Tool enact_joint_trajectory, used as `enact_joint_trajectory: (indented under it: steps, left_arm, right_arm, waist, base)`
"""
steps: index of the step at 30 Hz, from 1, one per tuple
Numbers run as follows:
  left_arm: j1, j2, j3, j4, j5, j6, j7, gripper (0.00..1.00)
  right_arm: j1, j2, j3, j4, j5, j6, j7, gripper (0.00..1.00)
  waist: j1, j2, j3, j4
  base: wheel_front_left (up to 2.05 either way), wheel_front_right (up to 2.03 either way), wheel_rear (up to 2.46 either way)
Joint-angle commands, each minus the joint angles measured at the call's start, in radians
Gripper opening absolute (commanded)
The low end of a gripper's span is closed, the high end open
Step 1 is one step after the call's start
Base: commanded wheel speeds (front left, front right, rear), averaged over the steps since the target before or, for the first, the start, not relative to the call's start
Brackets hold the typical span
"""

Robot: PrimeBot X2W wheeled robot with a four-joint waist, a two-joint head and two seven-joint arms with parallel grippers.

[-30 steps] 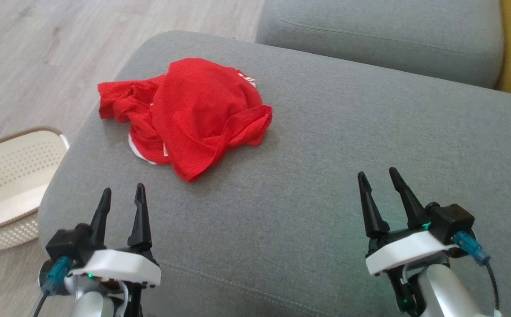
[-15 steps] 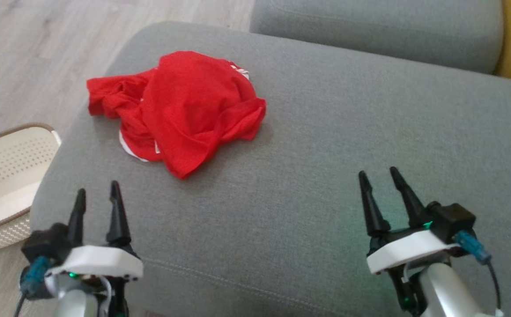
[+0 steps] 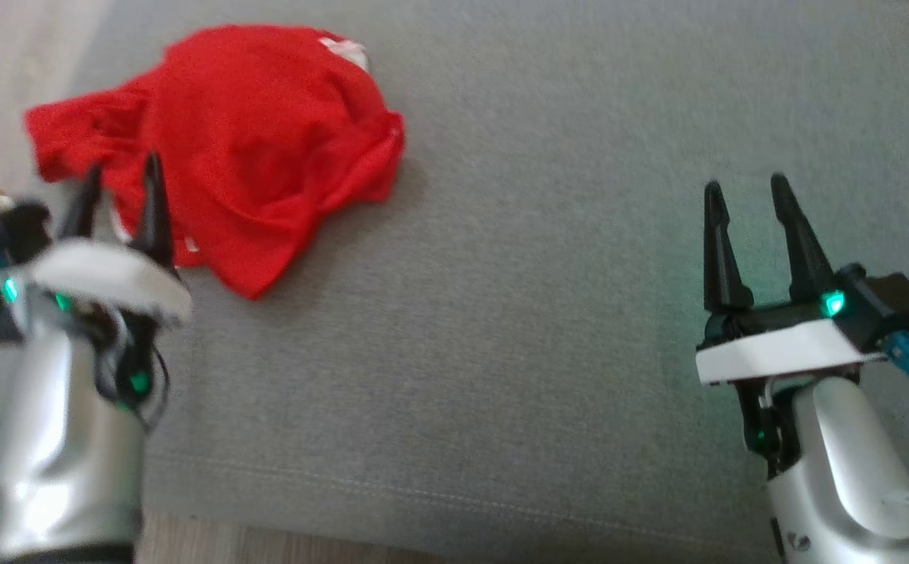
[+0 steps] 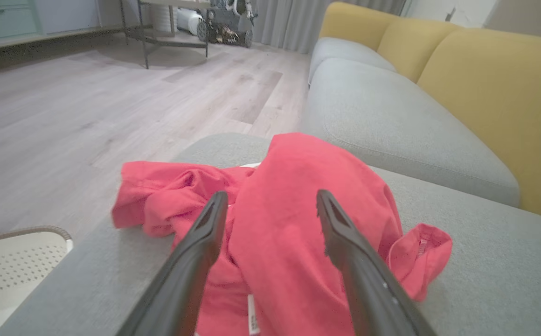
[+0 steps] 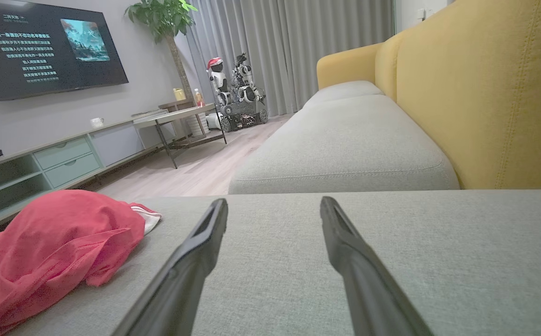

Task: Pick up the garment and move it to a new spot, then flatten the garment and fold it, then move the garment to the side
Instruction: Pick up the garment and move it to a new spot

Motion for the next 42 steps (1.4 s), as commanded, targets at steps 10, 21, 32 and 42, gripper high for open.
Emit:
enact_joint_trajectory:
  steps: [10, 21, 32, 42]
  left_arm:
    - [-0.309, 0.151, -0.042, 0.167, -0.018, -0.034, 0.156, 1.0]
    - [-0.42, 0.198, -0.103, 0.346, -0.031, -0.04, 0.161, 0.0]
    - [-0.421, 0.186, -0.128, 0.373, -0.077, -0.041, 0.021, 0.0]
    - [-0.35, 0.169, -0.129, 0.235, -0.143, -0.041, -0.095, 0.0]
  right_arm:
    - [-0.064, -0.004, 0.054, -0.07, -0.021, -0.001, -0.011, 1.0]
    - [-0.072, -0.004, 0.057, -0.075, -0.015, -0.001, -0.011, 1.0]
    - [-0.062, -0.004, 0.049, -0.057, -0.008, -0.001, -0.011, 1.0]
    - [-0.022, -0.004, 0.052, -0.03, 0.016, -0.001, -0.011, 1.0]
  waist:
    - [-0.0001, 0.0, 0.168, -0.12]
    - [-0.0001, 0.0, 0.189, -0.153]
    - [-0.0001, 0.0, 0.119, -0.114]
    - [-0.0001, 0.0, -0.011, -0.072]
  base:
    - [0.0, 0.0, 0.0]
    - [0.0, 0.0, 0.0]
    - [0.0, 0.0, 0.0]
    - [0.0, 0.0, 0.0]
